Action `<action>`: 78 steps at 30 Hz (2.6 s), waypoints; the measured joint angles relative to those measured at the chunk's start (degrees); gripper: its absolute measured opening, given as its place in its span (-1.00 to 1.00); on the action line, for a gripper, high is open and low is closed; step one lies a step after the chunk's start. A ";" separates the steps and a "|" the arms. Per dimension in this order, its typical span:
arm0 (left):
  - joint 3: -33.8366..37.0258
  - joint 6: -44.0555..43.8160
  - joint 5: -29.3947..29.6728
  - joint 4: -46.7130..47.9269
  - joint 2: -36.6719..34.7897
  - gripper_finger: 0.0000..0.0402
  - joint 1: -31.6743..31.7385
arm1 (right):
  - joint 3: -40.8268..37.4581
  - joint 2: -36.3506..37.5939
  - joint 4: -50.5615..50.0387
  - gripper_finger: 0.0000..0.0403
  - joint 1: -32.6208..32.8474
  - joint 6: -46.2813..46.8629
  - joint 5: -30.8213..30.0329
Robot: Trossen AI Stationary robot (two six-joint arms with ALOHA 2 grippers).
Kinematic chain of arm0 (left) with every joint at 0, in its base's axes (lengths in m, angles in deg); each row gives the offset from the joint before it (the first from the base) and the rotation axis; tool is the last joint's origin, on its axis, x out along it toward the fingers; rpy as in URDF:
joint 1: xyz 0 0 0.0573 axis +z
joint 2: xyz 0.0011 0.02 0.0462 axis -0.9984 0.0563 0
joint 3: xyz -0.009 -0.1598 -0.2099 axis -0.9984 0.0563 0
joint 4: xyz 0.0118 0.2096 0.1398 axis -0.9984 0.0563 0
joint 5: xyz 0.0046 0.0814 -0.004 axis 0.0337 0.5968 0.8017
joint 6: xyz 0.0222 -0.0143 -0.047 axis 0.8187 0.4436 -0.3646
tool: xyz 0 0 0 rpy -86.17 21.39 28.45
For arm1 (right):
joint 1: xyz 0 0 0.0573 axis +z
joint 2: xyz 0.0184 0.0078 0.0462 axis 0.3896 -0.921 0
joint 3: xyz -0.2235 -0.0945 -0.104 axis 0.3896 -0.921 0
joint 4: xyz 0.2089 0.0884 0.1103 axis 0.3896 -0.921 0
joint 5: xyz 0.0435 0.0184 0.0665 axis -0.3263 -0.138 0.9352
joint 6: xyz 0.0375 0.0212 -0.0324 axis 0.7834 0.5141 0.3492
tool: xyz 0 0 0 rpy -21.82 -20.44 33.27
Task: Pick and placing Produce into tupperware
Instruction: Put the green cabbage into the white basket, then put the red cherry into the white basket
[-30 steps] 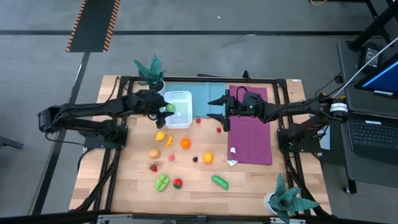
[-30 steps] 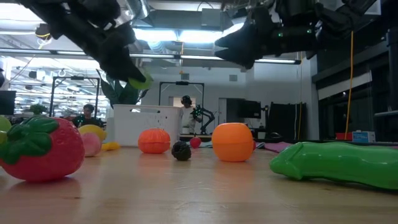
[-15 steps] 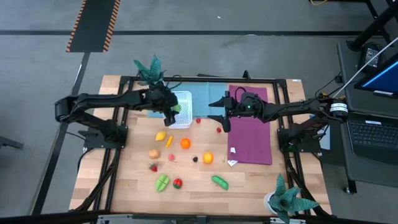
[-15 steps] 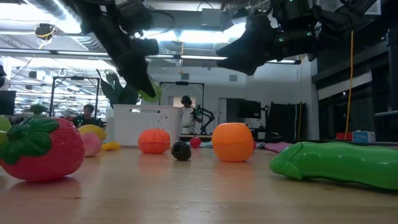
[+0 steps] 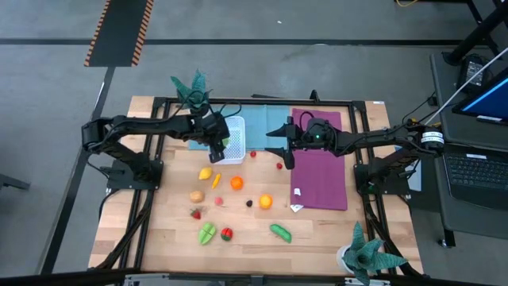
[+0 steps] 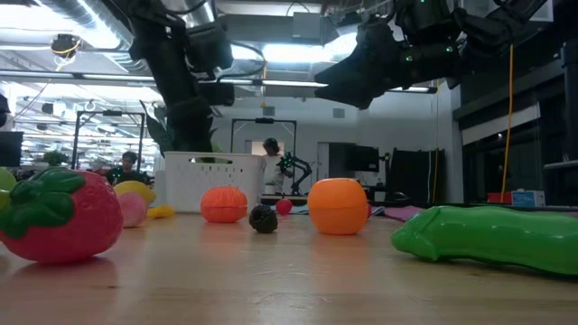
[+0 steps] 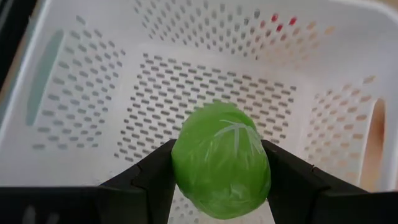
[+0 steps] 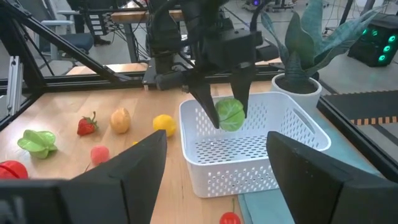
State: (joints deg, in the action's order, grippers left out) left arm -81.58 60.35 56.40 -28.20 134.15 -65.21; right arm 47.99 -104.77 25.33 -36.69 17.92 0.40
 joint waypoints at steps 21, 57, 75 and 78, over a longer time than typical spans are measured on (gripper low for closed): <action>0.04 1.86 -0.04 0.30 4.13 0.19 0.22 | 0.00 -0.02 -0.94 0.38 0.00 0.00 0.00; 27.94 -0.02 -5.44 -35.77 -38.37 0.22 -7.35 | 0.09 -7.84 -7.46 0.38 0.51 0.93 -0.52; 40.19 -6.11 -5.35 -43.58 -48.61 0.22 -8.99 | 12.11 -25.22 -9.68 0.38 1.05 -9.14 -2.93; 40.19 -6.10 -5.35 -43.58 -48.61 0.22 -8.98 | 13.66 -27.29 -10.60 0.38 1.05 -9.16 -2.95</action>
State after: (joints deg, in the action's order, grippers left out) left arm -41.38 54.25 51.05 -71.78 85.54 -74.19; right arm 61.65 -132.07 14.73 -35.64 8.76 -2.55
